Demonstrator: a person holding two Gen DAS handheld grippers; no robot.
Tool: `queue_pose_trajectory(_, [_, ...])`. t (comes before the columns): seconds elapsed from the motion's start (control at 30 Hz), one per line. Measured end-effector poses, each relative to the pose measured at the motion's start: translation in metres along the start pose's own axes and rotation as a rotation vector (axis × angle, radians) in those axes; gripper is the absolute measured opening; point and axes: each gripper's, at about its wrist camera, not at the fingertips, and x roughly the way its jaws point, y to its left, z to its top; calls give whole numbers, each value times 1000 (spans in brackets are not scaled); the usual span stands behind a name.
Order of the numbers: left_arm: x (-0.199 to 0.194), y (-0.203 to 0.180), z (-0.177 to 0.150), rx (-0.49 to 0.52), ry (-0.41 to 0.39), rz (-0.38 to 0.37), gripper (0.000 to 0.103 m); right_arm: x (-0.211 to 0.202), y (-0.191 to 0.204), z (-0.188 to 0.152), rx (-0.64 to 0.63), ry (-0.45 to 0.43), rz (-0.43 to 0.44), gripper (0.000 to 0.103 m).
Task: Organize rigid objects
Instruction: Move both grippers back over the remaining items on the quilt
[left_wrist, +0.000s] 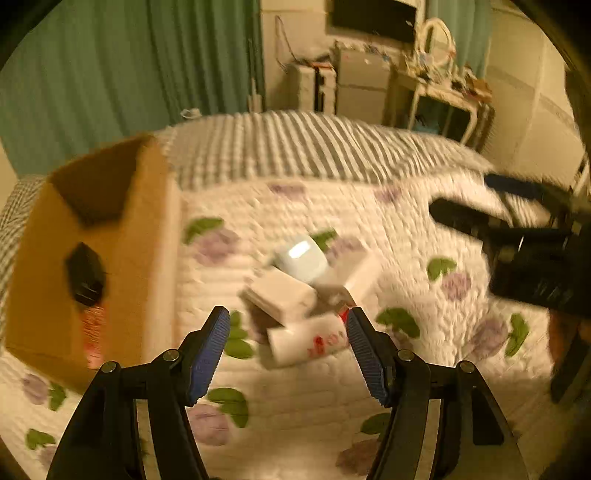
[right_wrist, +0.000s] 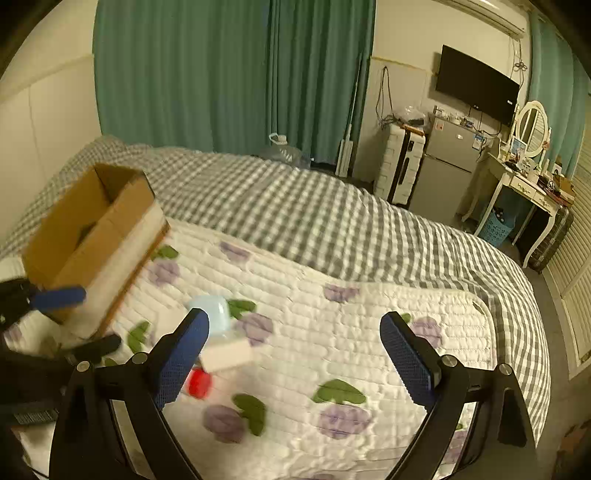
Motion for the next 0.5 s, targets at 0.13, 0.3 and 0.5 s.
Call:
queue_pose_trajectory(0.13, [32, -11, -13, 23, 51, 15, 68, 9, -10, -8, -1, 32, 14, 94])
queue_pose_trajectory(0.3, [60, -13, -24, 30, 92, -20, 69, 22, -11, -14, 12, 83, 34, 94])
queue_pose_trajectory(0.5, [78, -10, -19, 28, 70, -72, 83, 32, -7, -16, -1, 117, 26, 94])
